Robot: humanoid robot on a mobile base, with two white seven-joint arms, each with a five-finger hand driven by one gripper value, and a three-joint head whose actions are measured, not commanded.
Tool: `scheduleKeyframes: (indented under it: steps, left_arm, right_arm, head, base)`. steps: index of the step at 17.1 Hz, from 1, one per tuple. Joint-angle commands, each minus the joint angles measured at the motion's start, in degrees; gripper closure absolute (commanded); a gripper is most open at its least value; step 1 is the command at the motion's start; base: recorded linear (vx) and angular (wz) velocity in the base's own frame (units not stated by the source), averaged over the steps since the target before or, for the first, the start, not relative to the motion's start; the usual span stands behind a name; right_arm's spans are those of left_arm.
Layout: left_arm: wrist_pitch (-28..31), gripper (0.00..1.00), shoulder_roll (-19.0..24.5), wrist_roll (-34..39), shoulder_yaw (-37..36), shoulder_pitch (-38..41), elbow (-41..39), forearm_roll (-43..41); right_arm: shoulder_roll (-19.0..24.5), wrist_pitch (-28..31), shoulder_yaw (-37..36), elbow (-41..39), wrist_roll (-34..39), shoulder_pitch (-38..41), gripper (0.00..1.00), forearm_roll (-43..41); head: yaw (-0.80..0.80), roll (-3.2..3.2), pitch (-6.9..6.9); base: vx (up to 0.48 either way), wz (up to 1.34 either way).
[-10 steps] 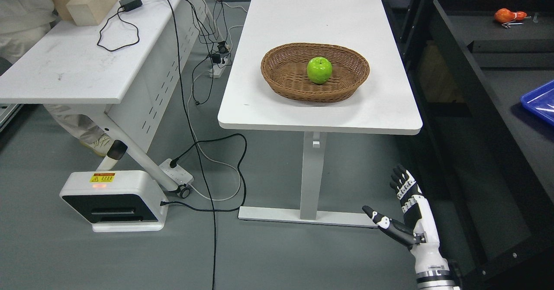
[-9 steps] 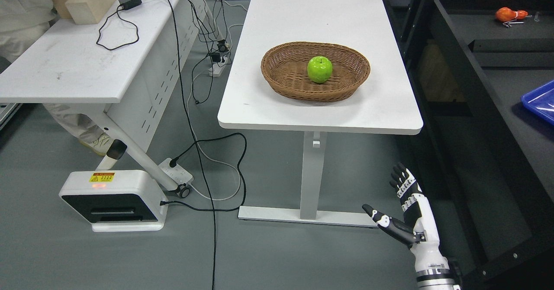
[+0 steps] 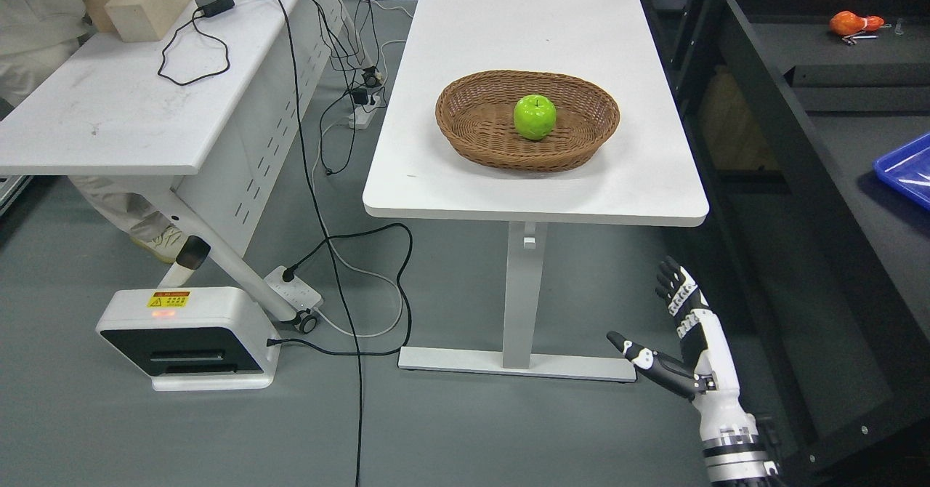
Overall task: Place green apple on left shelf middle layer
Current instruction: 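Drive toward the table while raising the right hand near the basket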
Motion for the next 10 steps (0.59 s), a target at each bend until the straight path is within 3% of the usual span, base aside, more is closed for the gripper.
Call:
scheduleKeyframes:
  steps: [1, 3, 5, 10]
  left_arm:
    - [0.05, 0.00, 1.00, -0.05, 0.00, -0.02, -0.02, -0.01]
    - [-0.04, 0.00, 1.00, 0.04, 0.00, 0.07, -0.02, -0.01]
    - [0.05, 0.00, 1.00, 0.04, 0.00, -0.02, -0.02, -0.01]
    - [-0.04, 0.00, 1.00, -0.05, 0.00, -0.02, -0.02, -0.01]
  right_arm:
    - [-10.73, -0.34, -2.60, -0.21, -1.44, -3.05, 0.12, 38.06]
    - [-13.02, -1.57, -2.95, -0.29, -1.53, -2.61, 0.00, 37.41]
    - [-13.39, -6.12, -4.97, -1.35, -1.18, -2.52, 0.00, 36.88]
    - [-13.03, -5.97, -5.94, -1.35, -1.18, -2.70, 0.00, 36.35]
  head:
    - [0.00, 0.00, 0.00]
    - [0.00, 0.00, 0.00]
    - [0.00, 0.00, 0.00]
    - [0.00, 0.00, 0.00]
  base:
    - [0.024, -0.01]
    - [0.044, -0.18]
    - [0.120, -0.29]
    - [0.346, -0.20]
